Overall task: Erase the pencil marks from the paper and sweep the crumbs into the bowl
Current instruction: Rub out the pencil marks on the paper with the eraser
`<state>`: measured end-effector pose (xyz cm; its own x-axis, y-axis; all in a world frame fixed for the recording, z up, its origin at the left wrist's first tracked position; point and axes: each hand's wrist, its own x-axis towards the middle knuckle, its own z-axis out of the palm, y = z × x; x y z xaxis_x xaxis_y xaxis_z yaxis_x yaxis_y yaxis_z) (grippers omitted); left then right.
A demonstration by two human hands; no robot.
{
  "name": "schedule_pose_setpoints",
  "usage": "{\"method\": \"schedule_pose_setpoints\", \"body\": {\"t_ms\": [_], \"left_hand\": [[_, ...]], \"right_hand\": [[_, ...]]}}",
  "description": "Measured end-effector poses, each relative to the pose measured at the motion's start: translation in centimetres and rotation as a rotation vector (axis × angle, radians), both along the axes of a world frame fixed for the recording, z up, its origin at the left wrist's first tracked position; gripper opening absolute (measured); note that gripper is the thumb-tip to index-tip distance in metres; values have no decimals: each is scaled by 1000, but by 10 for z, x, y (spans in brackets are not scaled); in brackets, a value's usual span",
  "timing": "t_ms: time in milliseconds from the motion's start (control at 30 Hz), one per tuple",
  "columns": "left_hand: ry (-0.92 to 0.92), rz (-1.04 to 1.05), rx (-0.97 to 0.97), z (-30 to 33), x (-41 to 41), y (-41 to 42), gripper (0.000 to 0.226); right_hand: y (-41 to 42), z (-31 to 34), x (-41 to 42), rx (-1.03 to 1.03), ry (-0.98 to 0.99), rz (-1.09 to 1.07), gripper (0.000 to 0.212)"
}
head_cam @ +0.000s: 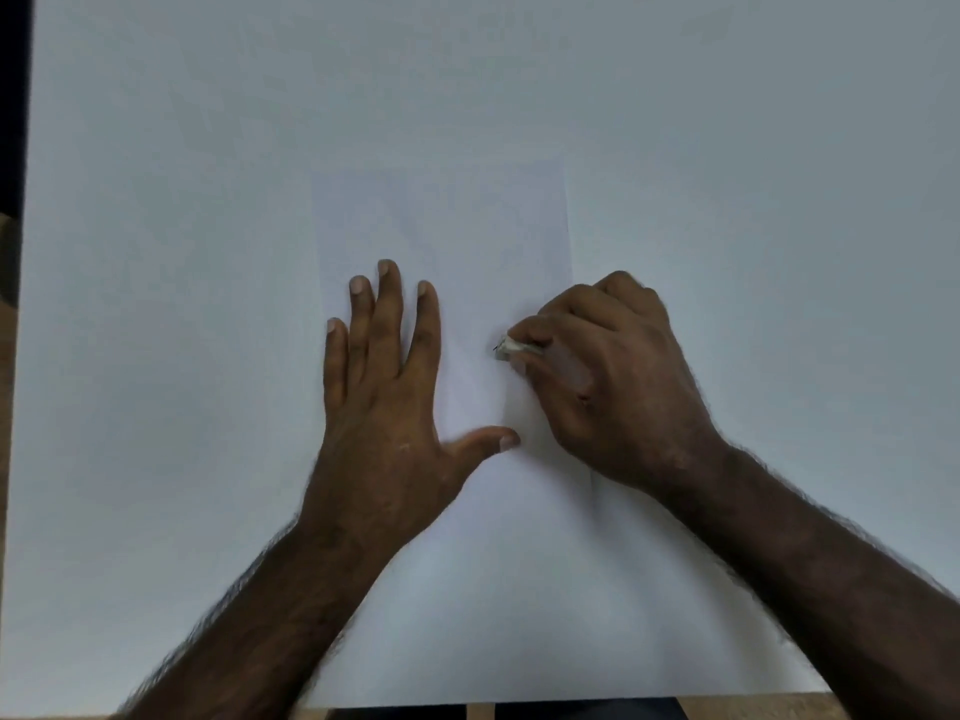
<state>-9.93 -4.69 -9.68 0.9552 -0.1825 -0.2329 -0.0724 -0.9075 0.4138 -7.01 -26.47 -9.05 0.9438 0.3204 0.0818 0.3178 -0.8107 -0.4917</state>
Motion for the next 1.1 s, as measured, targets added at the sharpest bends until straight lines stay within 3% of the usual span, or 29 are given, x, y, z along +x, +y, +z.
{"method": "schedule_pose_setpoints", "body": {"t_ms": [200,433,633,833,967,1100], "left_hand": [[-4,36,-39,-6,0,1,127],[9,22,-38,-5,-1,3,132],[-15,28,-11,-6,-2,2,129],[-4,13,-43,-3,-2,3,128],[-4,23,-42,-4,-2,3,129],[7,37,-55,-4,-1,2,128]], "right_hand": [[41,-2,8,-90,-42,155,15],[40,-3,60,-148,-107,-86,16],[58,3,19,-164,-72,40,14],[37,-1,86,-201,-89,-194,20],[53,5,43,-223,-29,-92,16],[46,4,8,-170,-93,-90,6]]}}
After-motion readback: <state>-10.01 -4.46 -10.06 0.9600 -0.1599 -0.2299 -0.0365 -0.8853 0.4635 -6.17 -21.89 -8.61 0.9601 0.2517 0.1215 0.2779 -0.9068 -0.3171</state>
